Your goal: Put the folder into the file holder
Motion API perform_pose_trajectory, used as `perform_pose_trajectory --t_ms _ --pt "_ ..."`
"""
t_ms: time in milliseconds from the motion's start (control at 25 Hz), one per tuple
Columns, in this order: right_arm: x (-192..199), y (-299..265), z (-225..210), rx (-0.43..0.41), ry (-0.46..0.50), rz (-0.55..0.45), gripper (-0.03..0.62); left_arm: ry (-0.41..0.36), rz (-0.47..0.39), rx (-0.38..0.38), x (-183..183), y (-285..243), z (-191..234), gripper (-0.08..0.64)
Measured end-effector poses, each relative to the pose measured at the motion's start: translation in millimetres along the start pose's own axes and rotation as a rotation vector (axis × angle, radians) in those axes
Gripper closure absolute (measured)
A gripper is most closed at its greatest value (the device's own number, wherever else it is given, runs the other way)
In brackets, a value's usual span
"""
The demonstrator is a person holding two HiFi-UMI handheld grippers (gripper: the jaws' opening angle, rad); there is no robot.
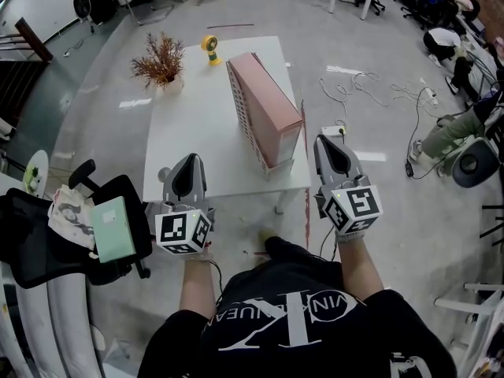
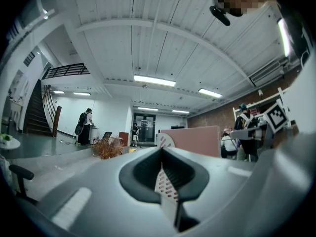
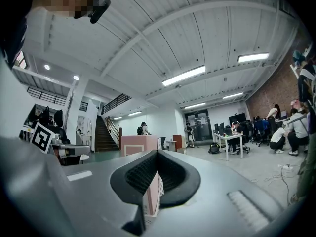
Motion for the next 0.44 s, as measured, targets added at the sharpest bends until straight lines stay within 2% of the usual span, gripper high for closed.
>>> perform_pose_trajectory --t_ms 440 --pt "1.4 -4.9 1.2 -0.005 -0.001 0.012 0.586 0.003 0.012 -0.003 2.3 -2.2 3.3 0.560"
Point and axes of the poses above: the fingertips, and each gripper's own axes: y backward along the fingers, z to its left, x out of its underside, the point moved 4 cm from there along y, backward along the fingers, and after that the axes turned 4 degrees about -z, right-handed, at the moved point
